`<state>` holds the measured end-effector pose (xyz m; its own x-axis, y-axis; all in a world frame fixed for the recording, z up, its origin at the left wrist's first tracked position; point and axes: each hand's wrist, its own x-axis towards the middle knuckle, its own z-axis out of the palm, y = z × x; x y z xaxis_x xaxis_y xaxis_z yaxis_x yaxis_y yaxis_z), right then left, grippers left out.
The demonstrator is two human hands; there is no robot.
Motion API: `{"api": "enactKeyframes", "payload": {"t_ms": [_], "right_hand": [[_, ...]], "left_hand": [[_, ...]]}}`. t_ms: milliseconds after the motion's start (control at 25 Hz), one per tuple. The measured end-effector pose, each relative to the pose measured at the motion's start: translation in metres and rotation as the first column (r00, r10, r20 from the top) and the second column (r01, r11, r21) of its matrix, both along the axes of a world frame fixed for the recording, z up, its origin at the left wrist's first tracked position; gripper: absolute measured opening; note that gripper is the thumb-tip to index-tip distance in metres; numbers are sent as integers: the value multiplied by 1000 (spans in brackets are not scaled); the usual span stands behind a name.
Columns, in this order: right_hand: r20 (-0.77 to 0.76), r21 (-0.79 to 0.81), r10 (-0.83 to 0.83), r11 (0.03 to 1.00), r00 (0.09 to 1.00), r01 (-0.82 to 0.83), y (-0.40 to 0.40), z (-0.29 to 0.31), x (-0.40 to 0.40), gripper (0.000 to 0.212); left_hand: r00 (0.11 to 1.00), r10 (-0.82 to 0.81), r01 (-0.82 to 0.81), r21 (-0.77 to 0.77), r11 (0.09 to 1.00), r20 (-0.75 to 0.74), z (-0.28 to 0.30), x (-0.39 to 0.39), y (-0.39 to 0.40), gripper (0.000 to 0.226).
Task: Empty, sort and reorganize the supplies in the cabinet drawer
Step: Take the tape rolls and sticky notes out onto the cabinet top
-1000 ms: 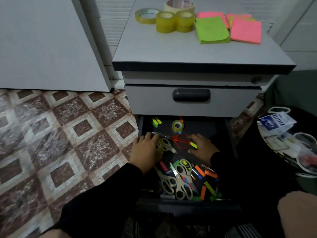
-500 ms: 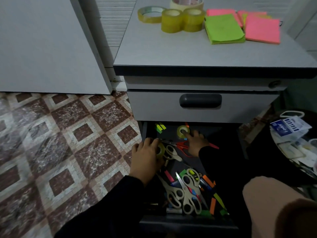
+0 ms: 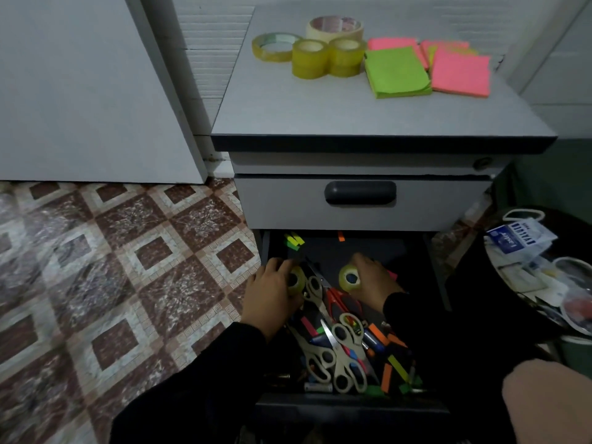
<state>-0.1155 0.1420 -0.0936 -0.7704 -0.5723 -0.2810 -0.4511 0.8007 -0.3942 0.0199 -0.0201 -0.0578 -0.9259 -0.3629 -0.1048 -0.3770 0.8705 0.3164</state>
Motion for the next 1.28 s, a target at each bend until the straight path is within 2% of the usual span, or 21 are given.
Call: {"api": "enactKeyframes", "payload": {"t_ms": [120, 240, 560, 720, 840, 1000, 1280], "right_hand": [[-19, -40, 69, 997, 997, -70, 14, 35, 4, 58], [-47, -6, 139, 990, 989, -140, 21, 74, 10, 63], [-172, -22, 211, 976, 962, -218, 22, 193, 26, 57], [-217, -49, 213, 972, 953, -229, 16, 241, 21, 56], [-248, -34, 227, 969, 942, -243, 10, 269, 10, 57], [-281, -52, 200, 973, 939, -223, -5, 298, -10, 57], [-274, -202, 31, 975, 961, -89, -43, 308, -55, 75]], "left_hand": [[999, -40, 40, 29, 999, -11, 15, 0, 6, 63], [996, -58, 60, 25, 998, -60, 39, 5, 15, 64], [940, -111, 109, -26, 994, -321, 145, 1, 23, 62], [917, -109, 90, -67, 994, -383, 190, -6, 17, 61], [895, -62, 71, 4, 997, -441, 216, -13, 7, 59], [908, 12, 17, 64, 998, -418, 238, -31, -12, 63], [900, 40, -5, 81, 997, -433, 251, -74, -38, 64]]}}
